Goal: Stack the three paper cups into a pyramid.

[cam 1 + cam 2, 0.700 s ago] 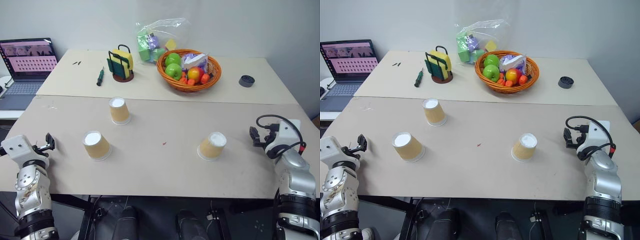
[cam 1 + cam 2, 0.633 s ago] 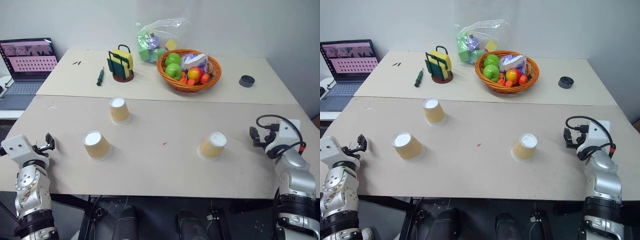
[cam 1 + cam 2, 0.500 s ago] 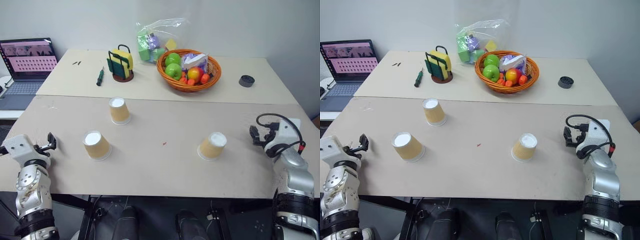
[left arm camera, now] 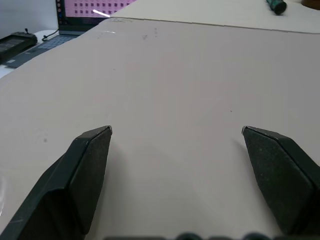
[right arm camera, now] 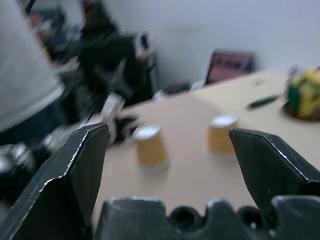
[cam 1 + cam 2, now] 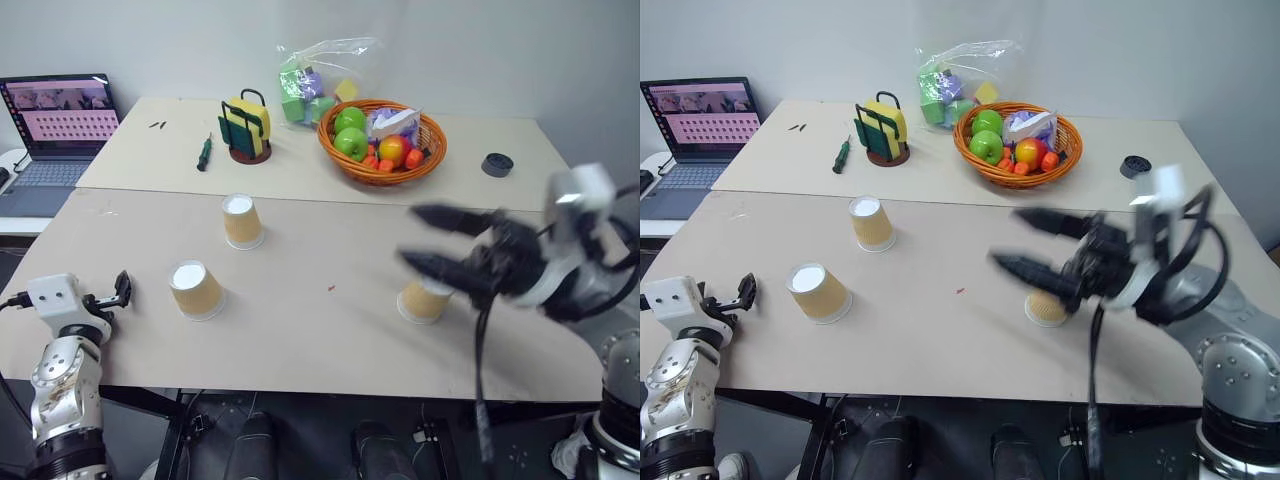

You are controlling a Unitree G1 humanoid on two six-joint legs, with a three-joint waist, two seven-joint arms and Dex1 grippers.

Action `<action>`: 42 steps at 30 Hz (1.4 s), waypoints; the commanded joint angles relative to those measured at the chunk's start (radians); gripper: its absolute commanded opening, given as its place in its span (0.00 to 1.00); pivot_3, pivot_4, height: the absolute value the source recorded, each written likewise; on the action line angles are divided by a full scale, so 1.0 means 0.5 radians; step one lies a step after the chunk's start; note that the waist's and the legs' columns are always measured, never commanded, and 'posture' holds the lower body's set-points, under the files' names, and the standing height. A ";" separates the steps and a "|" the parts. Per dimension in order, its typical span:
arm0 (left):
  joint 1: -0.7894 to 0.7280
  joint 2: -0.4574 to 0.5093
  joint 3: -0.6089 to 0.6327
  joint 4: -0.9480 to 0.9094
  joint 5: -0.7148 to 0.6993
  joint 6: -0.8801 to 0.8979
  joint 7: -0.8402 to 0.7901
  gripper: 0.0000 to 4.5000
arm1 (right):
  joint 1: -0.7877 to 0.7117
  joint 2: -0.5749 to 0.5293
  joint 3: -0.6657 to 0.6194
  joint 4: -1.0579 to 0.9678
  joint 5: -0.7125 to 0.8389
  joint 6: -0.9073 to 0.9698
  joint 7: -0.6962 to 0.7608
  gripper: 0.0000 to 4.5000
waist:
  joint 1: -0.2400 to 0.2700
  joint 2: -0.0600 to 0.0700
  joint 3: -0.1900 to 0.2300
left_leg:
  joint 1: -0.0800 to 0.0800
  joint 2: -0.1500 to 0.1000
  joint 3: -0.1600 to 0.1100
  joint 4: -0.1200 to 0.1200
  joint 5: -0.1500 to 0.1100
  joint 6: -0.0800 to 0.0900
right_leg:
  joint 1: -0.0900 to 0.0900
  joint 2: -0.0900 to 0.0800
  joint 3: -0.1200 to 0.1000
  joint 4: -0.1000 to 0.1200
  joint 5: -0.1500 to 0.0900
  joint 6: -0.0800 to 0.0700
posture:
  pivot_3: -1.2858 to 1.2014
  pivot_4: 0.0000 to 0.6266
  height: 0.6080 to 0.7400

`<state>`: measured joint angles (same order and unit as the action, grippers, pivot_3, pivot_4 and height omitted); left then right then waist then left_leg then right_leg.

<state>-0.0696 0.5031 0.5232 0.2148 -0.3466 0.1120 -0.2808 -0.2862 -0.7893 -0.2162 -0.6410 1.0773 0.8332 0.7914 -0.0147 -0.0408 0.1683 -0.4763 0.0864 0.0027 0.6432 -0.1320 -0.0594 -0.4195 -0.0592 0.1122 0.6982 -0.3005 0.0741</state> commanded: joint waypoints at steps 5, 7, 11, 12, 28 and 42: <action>0.697 0.400 -0.005 -0.658 -0.155 0.106 -0.838 0.99 | 0.037 -0.170 0.508 0.034 -0.652 -0.258 0.200 1.00 | -0.046 -0.008 -0.003 | 0.001 0.002 0.002 0.000 0.001 -0.001 | -0.004 0.000 0.001 -0.002 -0.005 -0.017 | 0.52 0.24 0.51; 0.879 0.505 0.000 -0.841 -0.196 0.111 -1.019 0.99 | 0.021 -0.123 0.544 0.081 -0.704 -0.299 0.211 1.00 | -0.054 -0.007 -0.003 | 0.001 0.003 0.002 -0.001 0.000 -0.001 | -0.003 -0.001 0.000 -0.004 -0.007 -0.020 | 0.52 0.24 0.51; 0.892 0.627 -0.017 -0.999 -0.253 0.173 -1.158 0.99 | -0.004 -0.056 0.593 0.134 -0.784 -0.335 0.221 1.00 | -0.003 -0.003 -0.001 | 0.002 0.003 0.002 -0.002 -0.003 -0.006 | -0.007 -0.003 -0.007 -0.005 -0.009 -0.020 | 0.52 0.24 0.51; 0.847 0.656 -0.031 -1.006 -0.261 0.194 -1.178 0.99 | -0.004 -0.045 0.602 0.139 -0.801 -0.341 0.224 1.00 | 0.003 -0.003 -0.001 | 0.002 0.004 0.001 -0.002 -0.008 -0.014 | -0.007 -0.003 -0.008 -0.005 -0.009 -0.020 | 0.52 0.24 0.51; -0.040 0.653 -0.557 -0.542 -0.076 0.136 -1.331 0.99 | 0.056 -0.034 0.502 0.025 -0.790 -0.272 0.141 1.00 | -0.005 -0.002 -0.001 | -0.002 0.004 0.001 -0.005 0.000 0.001 | -0.001 -0.001 -0.009 -0.004 -0.005 -0.005 | 0.52 0.24 0.51; -0.169 0.567 -0.634 -0.548 -0.063 0.136 -1.361 0.58 | 0.133 -0.037 0.503 -0.004 -0.845 -0.243 0.064 1.00 | 0.004 -0.002 -0.001 | -0.001 0.004 0.000 -0.004 0.001 0.001 | 0.000 -0.001 -0.009 -0.004 -0.005 -0.004 | 0.52 0.24 0.51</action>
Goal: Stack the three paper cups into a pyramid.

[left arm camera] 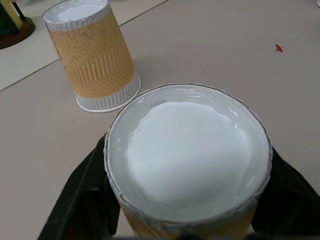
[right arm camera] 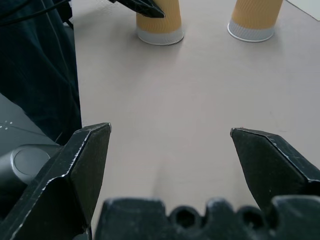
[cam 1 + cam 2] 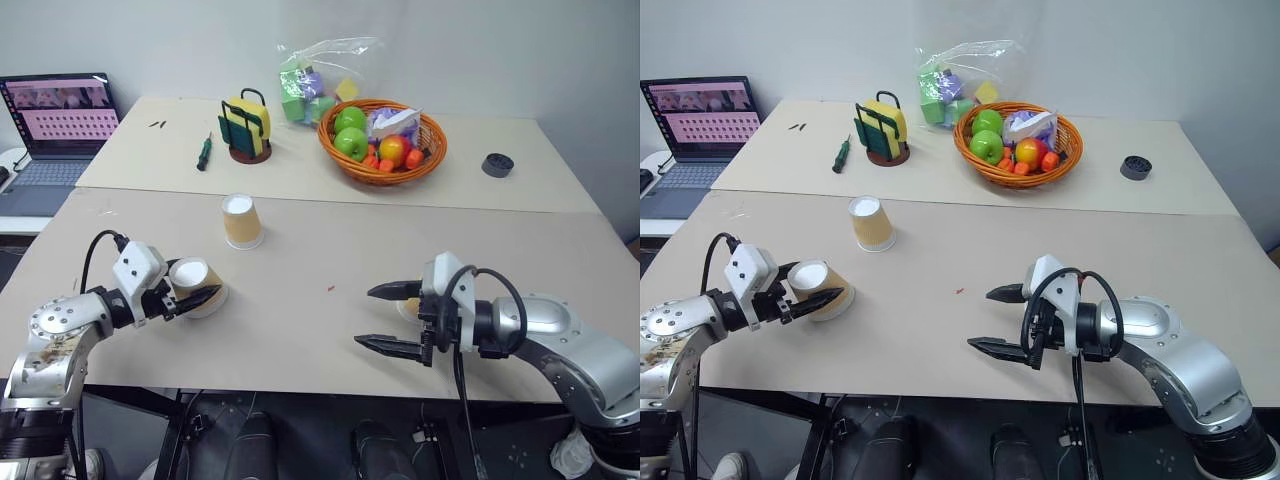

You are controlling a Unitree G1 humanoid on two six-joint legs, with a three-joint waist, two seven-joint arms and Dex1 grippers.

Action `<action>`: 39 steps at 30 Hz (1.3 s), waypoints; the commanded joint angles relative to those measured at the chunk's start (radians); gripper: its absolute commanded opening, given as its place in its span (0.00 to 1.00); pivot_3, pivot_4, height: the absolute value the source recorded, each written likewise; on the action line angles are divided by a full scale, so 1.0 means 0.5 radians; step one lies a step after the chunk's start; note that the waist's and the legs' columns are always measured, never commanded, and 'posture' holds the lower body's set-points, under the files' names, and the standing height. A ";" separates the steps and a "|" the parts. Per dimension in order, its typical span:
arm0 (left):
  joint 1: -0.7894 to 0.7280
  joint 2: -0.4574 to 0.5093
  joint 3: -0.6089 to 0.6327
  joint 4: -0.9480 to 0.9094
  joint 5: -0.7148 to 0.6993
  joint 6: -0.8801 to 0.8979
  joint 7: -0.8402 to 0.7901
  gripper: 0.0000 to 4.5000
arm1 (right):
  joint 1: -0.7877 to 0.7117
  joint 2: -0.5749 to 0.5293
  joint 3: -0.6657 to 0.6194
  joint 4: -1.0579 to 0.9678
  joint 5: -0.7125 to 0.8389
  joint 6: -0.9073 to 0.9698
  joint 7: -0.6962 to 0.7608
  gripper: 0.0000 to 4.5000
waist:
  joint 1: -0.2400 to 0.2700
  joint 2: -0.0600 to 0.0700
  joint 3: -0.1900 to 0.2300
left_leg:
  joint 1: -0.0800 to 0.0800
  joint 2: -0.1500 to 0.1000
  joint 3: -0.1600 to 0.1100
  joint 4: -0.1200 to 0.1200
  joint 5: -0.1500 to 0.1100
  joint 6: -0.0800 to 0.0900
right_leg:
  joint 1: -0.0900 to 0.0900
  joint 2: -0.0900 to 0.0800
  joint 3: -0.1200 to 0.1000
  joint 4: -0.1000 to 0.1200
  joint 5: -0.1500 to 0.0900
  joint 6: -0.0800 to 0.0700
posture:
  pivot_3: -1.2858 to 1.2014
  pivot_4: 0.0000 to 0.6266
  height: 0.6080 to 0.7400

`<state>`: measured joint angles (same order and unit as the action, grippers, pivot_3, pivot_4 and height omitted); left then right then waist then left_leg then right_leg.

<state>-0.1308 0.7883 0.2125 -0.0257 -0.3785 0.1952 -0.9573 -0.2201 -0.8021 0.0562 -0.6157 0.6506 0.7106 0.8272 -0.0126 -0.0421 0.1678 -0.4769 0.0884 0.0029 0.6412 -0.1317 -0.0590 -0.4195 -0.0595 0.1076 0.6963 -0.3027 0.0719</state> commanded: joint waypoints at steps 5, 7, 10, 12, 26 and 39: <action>-0.254 -0.178 -0.246 -0.178 -0.014 0.047 0.011 0.58 | 0.004 -0.023 -0.052 -0.072 -0.028 0.019 -0.055 1.00 | 0.013 0.000 0.000 | 0.000 0.000 -0.001 0.001 0.000 0.000 | 0.001 0.000 0.000 0.000 0.000 0.000 | 0.52 0.24 0.51; -0.387 -0.314 -0.396 -0.191 0.001 0.075 0.023 0.58 | -0.007 -0.040 -0.105 -0.124 0.026 0.057 -0.068 1.00 | 0.039 0.000 0.000 | 0.000 -0.002 -0.002 0.003 0.000 0.000 | 0.004 0.000 0.000 0.000 0.000 0.002 | 0.52 0.24 0.51; -0.582 -0.546 -0.612 -0.076 0.087 0.053 0.032 0.58 | -0.029 -0.079 -0.228 -0.255 0.209 0.131 -0.062 1.00 | 0.055 0.001 0.000 | -0.001 -0.004 -0.002 0.007 0.001 0.001 | 0.008 -0.001 0.000 0.000 0.001 0.005 | 0.52 0.24 0.51; -0.683 -0.685 -0.714 0.049 0.143 0.014 0.037 0.58 | -0.020 -0.115 -0.288 -0.325 0.304 0.167 -0.046 1.00 | 0.046 0.001 0.000 | -0.001 -0.004 -0.004 0.008 0.001 0.001 | 0.010 0.000 0.000 -0.001 0.002 0.006 | 0.52 0.24 0.51; -0.902 -0.944 -0.863 0.519 0.351 -0.263 -0.027 0.98 | 0.004 -0.177 -0.320 -0.399 0.396 0.179 -0.161 1.00 | 0.002 0.007 -0.002 | 0.005 -0.005 -0.011 0.008 0.001 0.002 | 0.019 0.001 -0.002 -0.002 0.002 0.008 | 0.52 0.24 0.51; -0.408 -0.442 -0.368 -0.580 -0.087 0.492 0.110 0.98 | -0.040 -0.099 -0.118 -0.166 0.193 0.025 -0.008 1.00 | -0.015 0.010 0.000 | 0.013 -0.005 -0.012 0.006 0.001 0.002 | 0.027 0.000 -0.004 -0.003 0.000 0.008 | 0.52 0.24 0.51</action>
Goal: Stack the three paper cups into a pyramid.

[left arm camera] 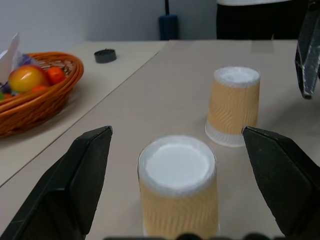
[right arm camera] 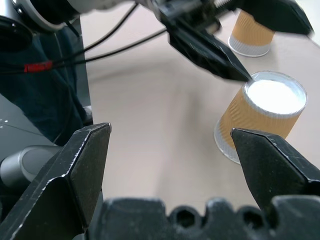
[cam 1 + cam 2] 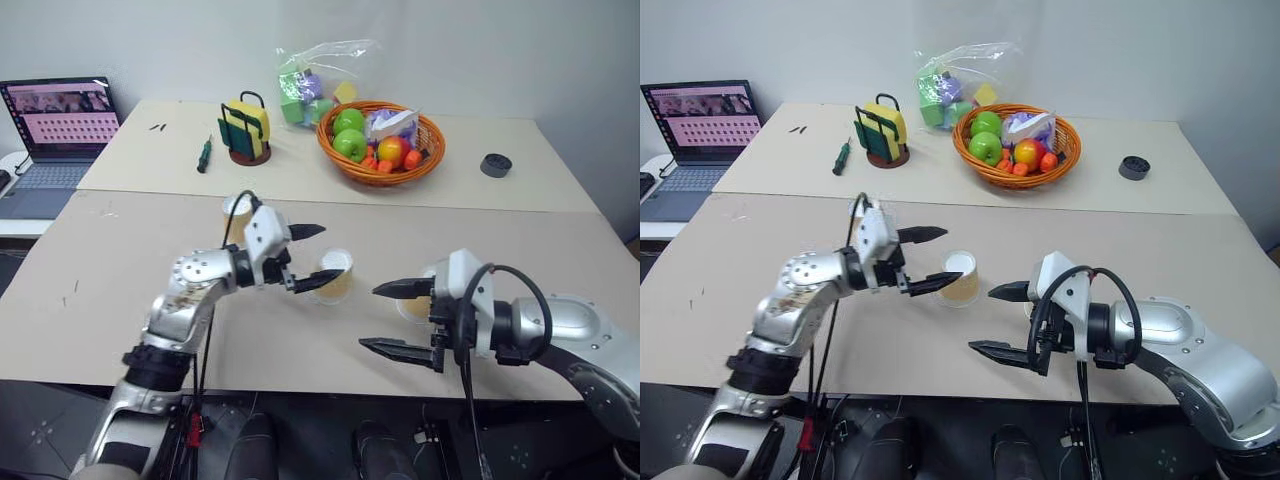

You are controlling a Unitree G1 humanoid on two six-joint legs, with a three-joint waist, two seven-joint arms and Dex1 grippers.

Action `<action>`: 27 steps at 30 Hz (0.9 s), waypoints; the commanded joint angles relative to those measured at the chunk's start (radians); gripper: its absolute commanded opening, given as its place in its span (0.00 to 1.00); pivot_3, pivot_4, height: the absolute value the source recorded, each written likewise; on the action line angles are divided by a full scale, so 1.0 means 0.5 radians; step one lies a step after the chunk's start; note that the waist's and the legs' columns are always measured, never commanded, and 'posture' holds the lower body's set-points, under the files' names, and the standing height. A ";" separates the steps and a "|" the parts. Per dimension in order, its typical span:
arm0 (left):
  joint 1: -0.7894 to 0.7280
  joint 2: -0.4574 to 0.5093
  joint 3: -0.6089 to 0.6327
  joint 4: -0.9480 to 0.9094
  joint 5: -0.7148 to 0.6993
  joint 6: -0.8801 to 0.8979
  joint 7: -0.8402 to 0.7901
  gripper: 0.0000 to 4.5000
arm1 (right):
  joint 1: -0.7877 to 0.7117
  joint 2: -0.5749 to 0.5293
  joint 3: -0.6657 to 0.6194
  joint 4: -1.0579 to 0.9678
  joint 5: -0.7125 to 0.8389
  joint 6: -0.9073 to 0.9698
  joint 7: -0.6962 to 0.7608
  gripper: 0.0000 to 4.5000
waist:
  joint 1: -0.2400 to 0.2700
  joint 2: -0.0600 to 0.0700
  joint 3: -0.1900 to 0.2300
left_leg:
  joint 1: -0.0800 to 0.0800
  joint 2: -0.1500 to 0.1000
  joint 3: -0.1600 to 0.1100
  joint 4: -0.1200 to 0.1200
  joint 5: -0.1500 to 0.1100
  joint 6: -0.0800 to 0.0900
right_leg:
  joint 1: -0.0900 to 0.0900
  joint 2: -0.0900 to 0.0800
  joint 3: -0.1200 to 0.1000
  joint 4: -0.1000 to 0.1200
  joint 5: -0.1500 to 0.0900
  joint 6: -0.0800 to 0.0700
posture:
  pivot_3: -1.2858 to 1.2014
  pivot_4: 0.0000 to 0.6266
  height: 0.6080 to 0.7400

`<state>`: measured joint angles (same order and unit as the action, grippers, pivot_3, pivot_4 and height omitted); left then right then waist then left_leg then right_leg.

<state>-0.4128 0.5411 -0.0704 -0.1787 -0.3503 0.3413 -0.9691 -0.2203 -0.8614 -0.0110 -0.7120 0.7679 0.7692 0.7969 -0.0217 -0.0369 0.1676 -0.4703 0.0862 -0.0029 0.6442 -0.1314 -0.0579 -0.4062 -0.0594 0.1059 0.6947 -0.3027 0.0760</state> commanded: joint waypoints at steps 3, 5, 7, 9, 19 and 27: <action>0.319 -0.089 0.404 -0.382 -0.132 0.356 0.564 0.98 | -0.056 0.026 0.052 0.073 -0.092 -0.118 0.089 1.00 | 0.016 0.000 0.001 | 0.001 0.000 0.000 0.001 0.000 0.000 | 0.002 -0.001 -0.001 0.000 0.000 0.000 | 0.52 0.24 0.51; 0.367 -0.233 0.458 -0.328 0.092 0.347 0.967 0.98 | -0.074 0.035 0.061 0.091 -0.100 -0.123 0.106 1.00 | 0.036 0.000 0.001 | 0.001 0.000 -0.001 0.002 0.000 0.000 | 0.003 -0.001 -0.002 -0.001 -0.001 0.002 | 0.52 0.24 0.51; 0.405 -0.384 0.484 -0.303 0.259 0.277 1.279 0.98 | -0.091 0.044 0.074 0.102 -0.115 -0.127 0.117 1.00 | 0.042 0.000 0.001 | 0.002 -0.001 -0.001 0.003 0.000 0.000 | 0.005 -0.001 -0.002 -0.001 -0.007 0.013 | 0.52 0.24 0.51; 0.434 -0.496 0.459 -0.269 0.381 0.209 1.470 0.98 | -0.108 0.053 0.085 0.112 -0.128 -0.123 0.122 1.00 | 0.044 -0.001 0.001 | 0.002 -0.001 -0.001 0.004 0.000 0.000 | 0.005 -0.001 -0.002 -0.001 -0.006 0.013 | 0.52 0.24 0.51; 0.043 -0.590 0.369 0.485 0.499 -0.142 1.515 0.98 | -0.146 0.073 0.101 0.110 -0.158 -0.098 0.099 1.00 | 0.068 -0.001 0.001 | 0.001 -0.002 -0.001 0.004 0.000 0.000 | 0.003 -0.001 -0.003 -0.002 0.000 0.003 | 0.52 0.24 0.51; -0.561 -0.531 0.347 1.362 0.490 -0.468 1.311 0.98 | -0.141 0.046 0.070 0.092 -0.149 -0.089 0.096 1.00 | 0.064 -0.001 0.001 | -0.005 -0.003 -0.002 0.001 0.000 0.000 | 0.001 -0.001 -0.003 -0.009 0.001 0.002 | 0.52 0.24 0.51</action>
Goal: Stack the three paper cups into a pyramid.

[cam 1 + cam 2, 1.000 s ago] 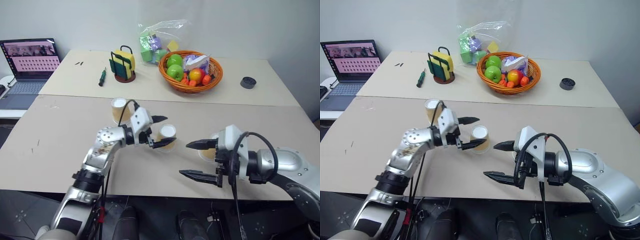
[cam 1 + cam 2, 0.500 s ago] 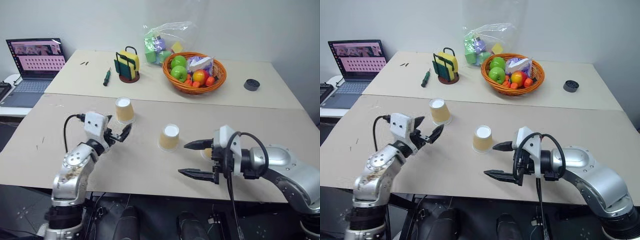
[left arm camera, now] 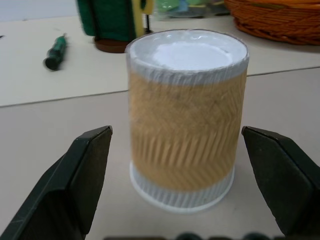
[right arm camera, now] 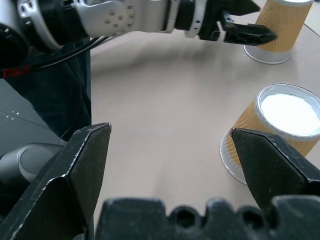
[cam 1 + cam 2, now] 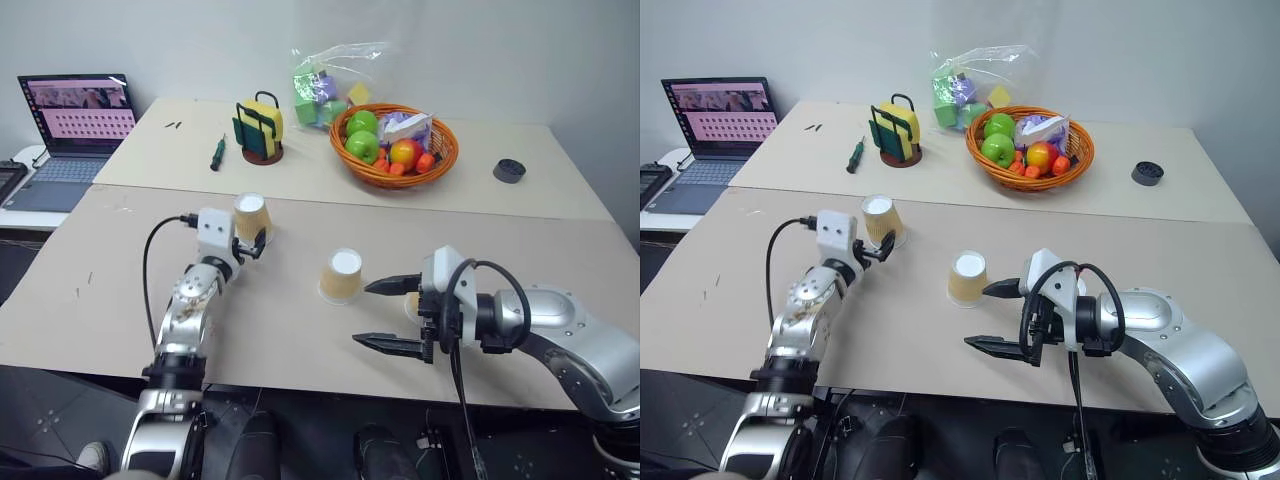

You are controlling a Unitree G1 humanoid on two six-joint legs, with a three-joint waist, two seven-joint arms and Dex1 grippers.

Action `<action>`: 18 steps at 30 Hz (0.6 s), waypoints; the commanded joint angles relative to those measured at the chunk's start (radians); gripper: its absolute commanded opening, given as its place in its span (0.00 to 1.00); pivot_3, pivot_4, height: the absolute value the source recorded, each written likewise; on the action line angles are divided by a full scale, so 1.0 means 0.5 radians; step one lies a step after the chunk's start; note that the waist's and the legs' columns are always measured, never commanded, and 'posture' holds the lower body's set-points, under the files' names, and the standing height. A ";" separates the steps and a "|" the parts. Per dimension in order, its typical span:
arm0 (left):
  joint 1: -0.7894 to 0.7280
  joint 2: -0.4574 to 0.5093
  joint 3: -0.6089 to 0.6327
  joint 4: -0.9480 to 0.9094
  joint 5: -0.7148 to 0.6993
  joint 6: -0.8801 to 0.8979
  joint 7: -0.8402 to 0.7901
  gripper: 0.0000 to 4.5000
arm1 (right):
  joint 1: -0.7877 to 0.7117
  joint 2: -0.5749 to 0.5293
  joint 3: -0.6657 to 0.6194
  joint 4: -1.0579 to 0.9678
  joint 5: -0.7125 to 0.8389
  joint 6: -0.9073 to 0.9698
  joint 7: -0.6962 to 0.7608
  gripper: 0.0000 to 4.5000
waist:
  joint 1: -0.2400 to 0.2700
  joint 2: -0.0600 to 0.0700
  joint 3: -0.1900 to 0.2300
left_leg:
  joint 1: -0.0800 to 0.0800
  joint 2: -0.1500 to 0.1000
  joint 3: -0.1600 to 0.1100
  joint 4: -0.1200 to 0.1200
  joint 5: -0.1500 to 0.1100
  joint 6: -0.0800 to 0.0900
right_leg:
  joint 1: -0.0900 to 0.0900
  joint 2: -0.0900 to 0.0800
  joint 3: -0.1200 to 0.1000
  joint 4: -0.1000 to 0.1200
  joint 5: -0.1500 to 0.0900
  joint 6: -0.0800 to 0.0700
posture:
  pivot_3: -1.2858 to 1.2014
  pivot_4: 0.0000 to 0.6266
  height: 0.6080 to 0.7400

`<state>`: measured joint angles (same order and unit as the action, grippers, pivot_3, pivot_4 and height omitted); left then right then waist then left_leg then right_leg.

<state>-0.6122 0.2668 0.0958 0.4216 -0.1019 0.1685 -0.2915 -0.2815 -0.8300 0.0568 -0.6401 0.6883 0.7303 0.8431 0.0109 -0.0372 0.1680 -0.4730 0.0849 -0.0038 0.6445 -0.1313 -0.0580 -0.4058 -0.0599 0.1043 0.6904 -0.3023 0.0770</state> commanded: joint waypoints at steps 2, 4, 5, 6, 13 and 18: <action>-0.268 0.020 0.015 0.319 0.003 -0.192 -0.053 0.98 | -0.018 -0.016 -0.063 -0.049 0.004 -0.014 0.000 1.00 | -0.002 0.000 0.000 | -0.001 0.000 0.000 -0.002 0.000 0.000 | 0.000 0.000 0.000 -0.002 0.000 0.000 | 0.52 0.24 0.51; -0.368 0.020 0.017 0.465 0.013 -0.254 -0.051 0.98 | -0.016 -0.012 -0.059 -0.048 0.001 -0.016 -0.004 1.00 | -0.002 0.000 0.000 | -0.002 0.000 0.000 -0.003 0.000 0.000 | 0.000 0.000 -0.001 -0.005 0.000 0.000 | 0.52 0.24 0.51; -0.406 0.019 0.019 0.520 0.014 -0.285 -0.052 0.98 | -0.014 -0.011 -0.057 -0.050 -0.001 -0.016 -0.007 1.00 | -0.001 0.000 0.000 | -0.002 0.000 -0.001 -0.004 0.000 0.000 | 0.000 0.000 -0.002 -0.006 0.000 0.000 | 0.52 0.24 0.51; -0.430 0.019 0.020 0.562 0.014 -0.312 -0.054 0.98 | -0.013 -0.010 -0.055 -0.051 -0.003 -0.017 -0.009 1.00 | -0.001 0.000 0.000 | -0.003 0.000 -0.001 -0.004 0.000 0.000 | 0.000 0.000 -0.003 -0.006 0.000 0.000 | 0.52 0.24 0.51; -0.415 0.029 -0.021 0.532 0.011 -0.376 -0.148 0.74 | 0.002 -0.008 -0.051 -0.054 -0.015 -0.017 -0.031 1.00 | -0.001 0.000 0.000 | -0.005 0.000 -0.002 -0.005 0.000 0.000 | 0.000 0.000 -0.005 -0.008 0.000 0.000 | 0.52 0.24 0.51; -0.225 0.114 -0.126 0.213 0.055 -0.467 -0.336 0.60 | 0.024 0.001 -0.032 -0.057 -0.031 -0.019 -0.044 1.00 | -0.009 0.000 0.000 | -0.005 0.000 -0.002 -0.005 0.000 0.000 | 0.000 0.000 -0.005 -0.008 0.000 0.000 | 0.52 0.24 0.51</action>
<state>-0.7389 0.3066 0.0551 0.6215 -0.0861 -0.0193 -0.4120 -0.2661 -0.8312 0.0587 -0.6402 0.6745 0.7303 0.8254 0.0065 -0.0372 0.1680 -0.4753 0.0851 -0.0051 0.6417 -0.1315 -0.0581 -0.4057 -0.0601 0.1016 0.6864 -0.3021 0.0771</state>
